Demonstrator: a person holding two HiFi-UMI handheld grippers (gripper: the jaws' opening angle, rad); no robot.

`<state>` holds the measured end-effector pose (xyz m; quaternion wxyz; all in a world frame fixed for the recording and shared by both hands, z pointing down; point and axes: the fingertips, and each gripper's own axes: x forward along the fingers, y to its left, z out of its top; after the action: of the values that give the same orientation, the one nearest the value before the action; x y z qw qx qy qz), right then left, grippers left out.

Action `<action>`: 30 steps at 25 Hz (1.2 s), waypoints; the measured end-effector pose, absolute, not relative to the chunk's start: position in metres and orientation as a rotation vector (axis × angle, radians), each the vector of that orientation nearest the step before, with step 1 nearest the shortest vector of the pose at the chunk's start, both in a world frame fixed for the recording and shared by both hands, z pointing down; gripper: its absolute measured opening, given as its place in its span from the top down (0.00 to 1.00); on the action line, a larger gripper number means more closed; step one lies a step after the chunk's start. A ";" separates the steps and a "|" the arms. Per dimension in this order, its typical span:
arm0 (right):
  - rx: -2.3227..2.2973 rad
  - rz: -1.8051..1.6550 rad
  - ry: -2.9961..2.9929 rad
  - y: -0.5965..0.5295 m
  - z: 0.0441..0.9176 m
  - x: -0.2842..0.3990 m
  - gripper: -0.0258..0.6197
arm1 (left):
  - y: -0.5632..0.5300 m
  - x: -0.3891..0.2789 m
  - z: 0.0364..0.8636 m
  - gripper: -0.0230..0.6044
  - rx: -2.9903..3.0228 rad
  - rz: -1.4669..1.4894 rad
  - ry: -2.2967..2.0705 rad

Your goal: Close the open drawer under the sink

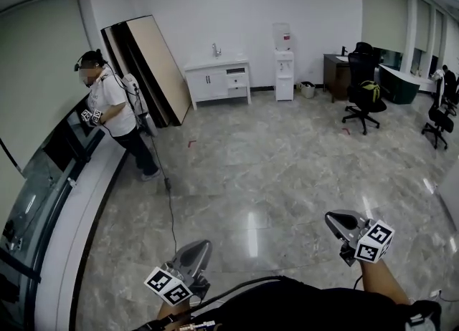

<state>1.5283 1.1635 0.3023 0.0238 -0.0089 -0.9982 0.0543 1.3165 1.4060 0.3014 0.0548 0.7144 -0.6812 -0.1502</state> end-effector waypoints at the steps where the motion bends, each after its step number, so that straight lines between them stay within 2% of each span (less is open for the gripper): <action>1: -0.042 0.168 -3.090 1.160 0.303 1.517 0.96 | 1.404 1.308 0.303 0.96 2.159 -0.457 -2.072; 8: -0.173 0.149 -3.094 1.098 0.303 1.455 0.96 | 1.359 1.267 0.298 0.96 2.089 -0.449 -2.177; 16: -0.261 0.041 -3.103 0.964 0.287 1.411 0.96 | 1.244 1.244 0.279 0.96 2.047 -0.454 -2.279; 24: -0.227 0.039 -3.098 0.845 0.291 1.405 0.96 | 1.119 1.245 0.281 0.96 2.073 -0.418 -2.228; 30: -0.124 0.117 -3.090 0.794 0.300 1.389 0.96 | 1.063 1.212 0.277 0.96 2.107 -0.381 -2.166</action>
<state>1.3889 0.7942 0.2997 0.0237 -0.0402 -0.9982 0.0377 1.2119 1.0632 0.2772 0.0479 0.6911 -0.7103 -0.1248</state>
